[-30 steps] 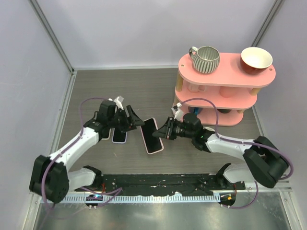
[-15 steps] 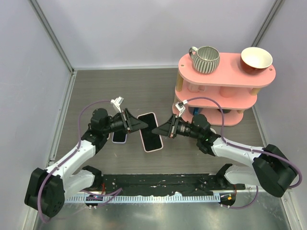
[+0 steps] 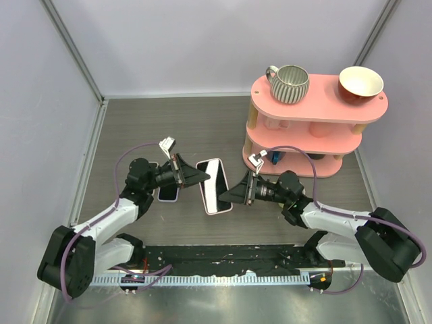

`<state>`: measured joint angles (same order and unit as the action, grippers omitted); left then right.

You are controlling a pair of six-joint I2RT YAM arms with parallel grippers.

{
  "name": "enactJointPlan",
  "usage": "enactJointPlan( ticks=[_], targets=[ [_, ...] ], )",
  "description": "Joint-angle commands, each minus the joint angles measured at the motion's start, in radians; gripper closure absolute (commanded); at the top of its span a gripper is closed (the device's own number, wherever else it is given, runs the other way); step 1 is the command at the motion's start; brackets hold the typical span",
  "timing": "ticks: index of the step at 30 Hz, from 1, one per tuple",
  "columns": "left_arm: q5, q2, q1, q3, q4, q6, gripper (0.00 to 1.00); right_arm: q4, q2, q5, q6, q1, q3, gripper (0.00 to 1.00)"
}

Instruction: Put the phone into the phone case

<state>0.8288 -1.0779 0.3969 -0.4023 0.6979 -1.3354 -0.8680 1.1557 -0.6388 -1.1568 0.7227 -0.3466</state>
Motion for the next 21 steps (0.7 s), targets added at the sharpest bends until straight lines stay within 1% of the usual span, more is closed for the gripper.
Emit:
enactJointPlan(
  ticks=[1,3,4,6,7,9,12,13,14,15,17,18,19,20,21],
  targets=[
    [0.012,-0.002,0.002,-0.01,0.228,-0.102,1.0,-0.202,-0.002,-0.064,-0.058,0.006,0.07,0.47],
    [0.012,-0.01,0.0,-0.015,0.236,-0.104,1.0,-0.256,0.018,-0.07,-0.076,0.006,0.098,0.49],
    [0.015,-0.013,0.002,-0.015,0.236,-0.105,1.0,-0.281,0.024,-0.071,-0.087,0.007,0.104,0.6],
    [0.023,-0.022,0.002,-0.016,0.236,-0.102,1.0,-0.359,0.045,-0.071,-0.115,0.006,0.123,0.75],
    [0.026,-0.027,0.002,-0.017,0.235,-0.1,1.0,-0.38,0.051,-0.068,-0.122,0.006,0.127,0.89],
    [0.032,-0.039,0.002,-0.013,0.233,-0.09,1.0,-0.426,0.062,-0.067,-0.139,0.006,0.13,0.99],
    [0.049,-0.054,0.002,-0.009,0.226,-0.07,1.0,-0.434,0.062,-0.062,-0.147,0.006,0.127,0.99],
    [0.07,-0.057,0.002,-0.009,0.223,-0.064,1.0,-0.428,0.053,-0.062,-0.146,0.006,0.124,0.95],
    [0.081,-0.062,0.002,-0.009,0.222,-0.059,1.0,-0.419,0.046,-0.059,-0.144,0.006,0.118,0.86],
    [0.093,-0.068,0.0,-0.009,0.222,-0.051,1.0,-0.369,0.035,-0.042,-0.138,0.004,0.113,0.67],
    [0.125,-0.071,0.002,-0.006,0.222,-0.048,1.0,-0.294,-0.013,-0.021,-0.09,0.006,0.094,0.6],
    [0.134,-0.07,0.002,-0.003,0.222,-0.048,1.0,-0.216,-0.03,-0.009,-0.069,0.006,0.086,0.51],
    [0.144,-0.067,0.002,-0.001,0.222,-0.045,1.0,-0.162,-0.056,0.019,-0.049,0.006,0.075,0.47],
    [0.164,-0.063,0.006,0.0,0.222,-0.044,1.0,-0.101,-0.098,0.04,0.015,0.006,0.045,0.44],
    [0.17,-0.059,0.01,0.002,0.222,-0.042,1.0,0.044,-0.125,0.065,0.047,0.006,0.029,0.41]
  ],
)
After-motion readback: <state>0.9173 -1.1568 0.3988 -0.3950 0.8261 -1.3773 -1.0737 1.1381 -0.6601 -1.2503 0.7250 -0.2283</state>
